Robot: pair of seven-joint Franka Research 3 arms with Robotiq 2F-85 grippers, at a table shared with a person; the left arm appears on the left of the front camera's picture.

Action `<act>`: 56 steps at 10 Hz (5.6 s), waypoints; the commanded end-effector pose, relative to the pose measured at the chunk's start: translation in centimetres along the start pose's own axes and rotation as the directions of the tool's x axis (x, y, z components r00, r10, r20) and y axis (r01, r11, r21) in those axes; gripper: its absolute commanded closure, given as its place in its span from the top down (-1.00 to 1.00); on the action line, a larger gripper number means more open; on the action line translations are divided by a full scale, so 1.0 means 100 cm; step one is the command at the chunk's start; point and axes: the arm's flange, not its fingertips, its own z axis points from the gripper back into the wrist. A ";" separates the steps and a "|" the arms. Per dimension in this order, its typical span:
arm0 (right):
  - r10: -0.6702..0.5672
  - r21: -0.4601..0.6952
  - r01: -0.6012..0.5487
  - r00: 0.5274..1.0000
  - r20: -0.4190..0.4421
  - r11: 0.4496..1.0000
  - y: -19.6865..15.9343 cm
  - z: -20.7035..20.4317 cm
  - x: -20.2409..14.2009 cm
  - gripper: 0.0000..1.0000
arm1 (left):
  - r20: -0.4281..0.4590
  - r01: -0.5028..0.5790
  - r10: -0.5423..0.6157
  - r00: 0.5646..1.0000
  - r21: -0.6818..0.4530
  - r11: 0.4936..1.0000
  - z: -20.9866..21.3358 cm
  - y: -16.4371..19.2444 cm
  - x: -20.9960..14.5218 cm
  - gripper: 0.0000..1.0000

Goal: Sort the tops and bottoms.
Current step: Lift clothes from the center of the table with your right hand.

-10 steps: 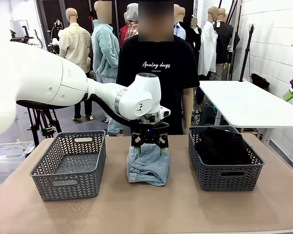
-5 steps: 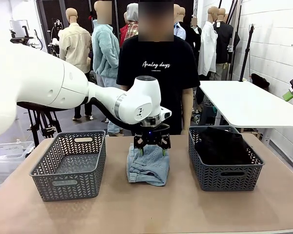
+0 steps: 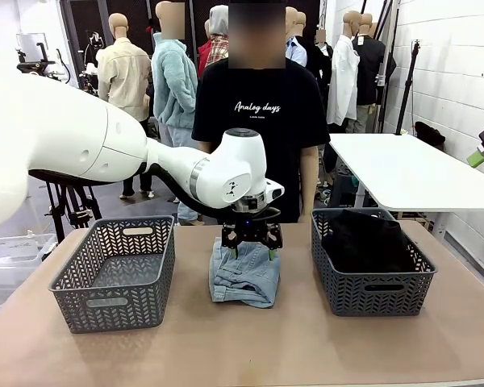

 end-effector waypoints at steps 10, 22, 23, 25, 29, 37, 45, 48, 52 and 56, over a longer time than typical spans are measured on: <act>0.001 0.005 -0.001 1.000 0.004 1.000 0.000 -0.003 -0.001 1.00 | -0.016 0.085 -0.086 0.996 -0.071 0.994 0.056 0.102 0.012 1.00; 0.001 0.005 -0.001 1.000 0.004 1.000 0.000 -0.003 -0.001 1.00 | 0.114 0.270 -0.251 0.961 -0.210 0.940 0.134 0.285 0.001 1.00; 0.001 0.005 -0.001 1.000 0.004 1.000 0.000 -0.003 -0.001 1.00 | 0.090 0.303 -0.290 0.953 -0.185 0.935 0.136 0.293 -0.005 1.00; 0.001 0.005 -0.001 1.000 0.004 1.000 0.000 -0.003 -0.001 1.00 | 0.042 0.337 -0.334 0.942 -0.092 0.937 0.141 0.304 -0.019 1.00; 0.001 0.005 -0.001 1.000 0.004 1.000 0.000 -0.003 -0.001 1.00 | 0.043 0.340 -0.337 0.940 -0.094 0.936 0.143 0.307 -0.020 1.00; 0.435 0.604 -0.306 0.898 -0.074 0.736 0.183 -0.058 0.014 1.00 | 0.043 0.340 -0.337 0.940 -0.094 0.936 0.143 0.307 -0.020 1.00; 0.543 0.541 -0.367 0.813 -0.207 0.757 0.258 -0.204 0.014 1.00 | 0.043 0.340 -0.337 0.940 -0.094 0.936 0.143 0.307 -0.020 1.00; 0.450 0.418 -0.384 0.891 -0.068 0.823 0.260 -0.189 -0.013 1.00 | 0.043 0.340 -0.337 0.940 -0.094 0.936 0.143 0.307 -0.020 1.00; 0.574 0.217 -0.563 0.819 0.019 0.797 0.312 -0.260 -0.001 1.00 | 0.043 0.340 -0.337 0.940 -0.094 0.936 0.143 0.307 -0.020 1.00; 0.585 0.155 -0.564 0.788 -0.191 0.811 0.353 -0.351 0.017 1.00 | 0.043 0.340 -0.337 0.940 -0.094 0.936 0.143 0.307 -0.020 1.00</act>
